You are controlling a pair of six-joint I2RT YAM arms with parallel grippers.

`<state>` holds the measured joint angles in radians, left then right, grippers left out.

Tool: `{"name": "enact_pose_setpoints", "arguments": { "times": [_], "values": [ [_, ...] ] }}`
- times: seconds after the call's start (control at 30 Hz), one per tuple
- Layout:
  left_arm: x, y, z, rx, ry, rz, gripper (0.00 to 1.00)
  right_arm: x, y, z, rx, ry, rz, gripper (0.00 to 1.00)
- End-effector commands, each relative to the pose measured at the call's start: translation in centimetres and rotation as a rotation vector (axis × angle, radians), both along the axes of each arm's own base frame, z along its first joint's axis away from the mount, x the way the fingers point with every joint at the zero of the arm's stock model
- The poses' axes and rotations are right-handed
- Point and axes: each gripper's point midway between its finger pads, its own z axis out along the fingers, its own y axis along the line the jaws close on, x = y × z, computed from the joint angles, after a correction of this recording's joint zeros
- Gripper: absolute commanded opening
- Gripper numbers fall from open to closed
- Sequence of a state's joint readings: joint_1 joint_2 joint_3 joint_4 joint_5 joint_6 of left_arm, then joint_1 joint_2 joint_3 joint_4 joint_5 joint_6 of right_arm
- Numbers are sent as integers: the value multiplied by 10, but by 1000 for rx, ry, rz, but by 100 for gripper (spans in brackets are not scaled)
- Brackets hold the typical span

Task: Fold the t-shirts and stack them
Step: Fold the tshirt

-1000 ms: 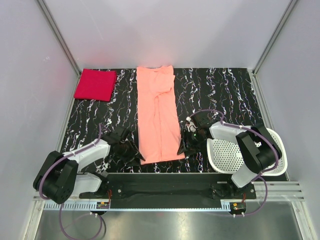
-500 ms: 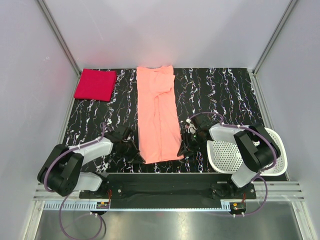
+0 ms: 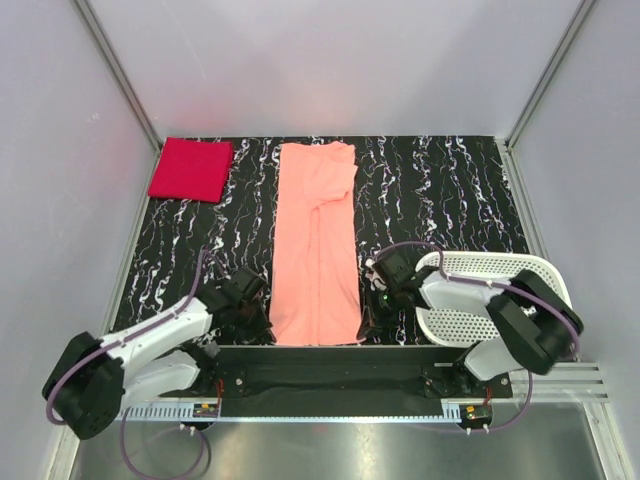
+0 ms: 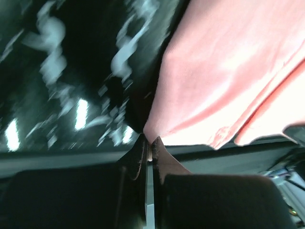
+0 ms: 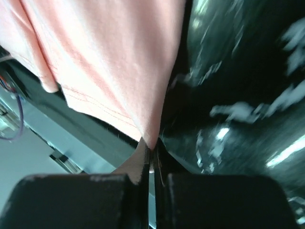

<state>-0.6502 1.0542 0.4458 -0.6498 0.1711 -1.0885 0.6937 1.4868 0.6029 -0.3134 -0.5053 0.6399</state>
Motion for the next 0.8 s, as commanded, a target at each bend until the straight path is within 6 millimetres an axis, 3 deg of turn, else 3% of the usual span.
{"name": "enact_pose_setpoints", "arguments": {
  "times": [0.0,0.2,0.4,0.43,0.5,0.53,0.6,0.63,0.7,0.73,0.77],
  "values": [
    [-28,38,-7,155,37,32,0,-17,-7,10,-37,-7,-57,0],
    [-35,30,18,51,-16,35,0,-30,-14,28,-13,-12,-97,0],
    [-1,3,68,-1,-96,3,0,-12,-4,43,-38,-46,-83,0],
    [3,2,73,13,-103,-4,0,-3,1,54,-43,-66,-87,0],
    [25,-7,90,31,-136,-13,0,14,1,55,-71,-90,-89,0],
    [30,-5,92,54,-139,-41,0,27,7,67,-53,-111,-94,0],
    [49,-3,91,95,-119,-39,0,48,7,67,-55,-96,-104,0],
    [64,-7,101,91,-155,-74,0,63,13,78,-40,-113,-107,0],
    [86,-3,97,114,-118,-66,0,86,11,72,-57,-95,-107,0],
    [108,-4,112,101,-162,-76,0,103,14,84,-48,-128,-96,0],
    [119,-3,113,109,-165,-84,0,114,15,87,-48,-134,-96,0]
  ]
}}
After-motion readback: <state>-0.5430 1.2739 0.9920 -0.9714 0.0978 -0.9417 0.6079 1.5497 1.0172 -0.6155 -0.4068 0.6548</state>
